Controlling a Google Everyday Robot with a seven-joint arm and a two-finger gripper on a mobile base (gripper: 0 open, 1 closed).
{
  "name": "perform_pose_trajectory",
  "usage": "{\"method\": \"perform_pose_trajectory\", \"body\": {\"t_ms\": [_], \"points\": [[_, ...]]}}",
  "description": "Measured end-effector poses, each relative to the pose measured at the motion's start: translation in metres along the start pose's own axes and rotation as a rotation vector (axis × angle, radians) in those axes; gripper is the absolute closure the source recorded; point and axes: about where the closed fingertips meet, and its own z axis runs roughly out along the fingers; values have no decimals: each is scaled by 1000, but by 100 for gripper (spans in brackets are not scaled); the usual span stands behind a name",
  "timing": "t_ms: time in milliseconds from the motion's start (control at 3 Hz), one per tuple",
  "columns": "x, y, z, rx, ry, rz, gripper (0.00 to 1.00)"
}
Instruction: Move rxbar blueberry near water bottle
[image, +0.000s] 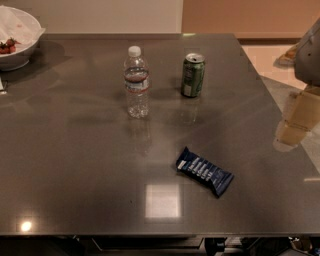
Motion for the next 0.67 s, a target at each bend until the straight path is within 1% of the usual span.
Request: {"method": "perform_pose_trajectory", "body": {"t_ms": [667], "points": [[-2,1,1,-8,-6,-2,0]]}}
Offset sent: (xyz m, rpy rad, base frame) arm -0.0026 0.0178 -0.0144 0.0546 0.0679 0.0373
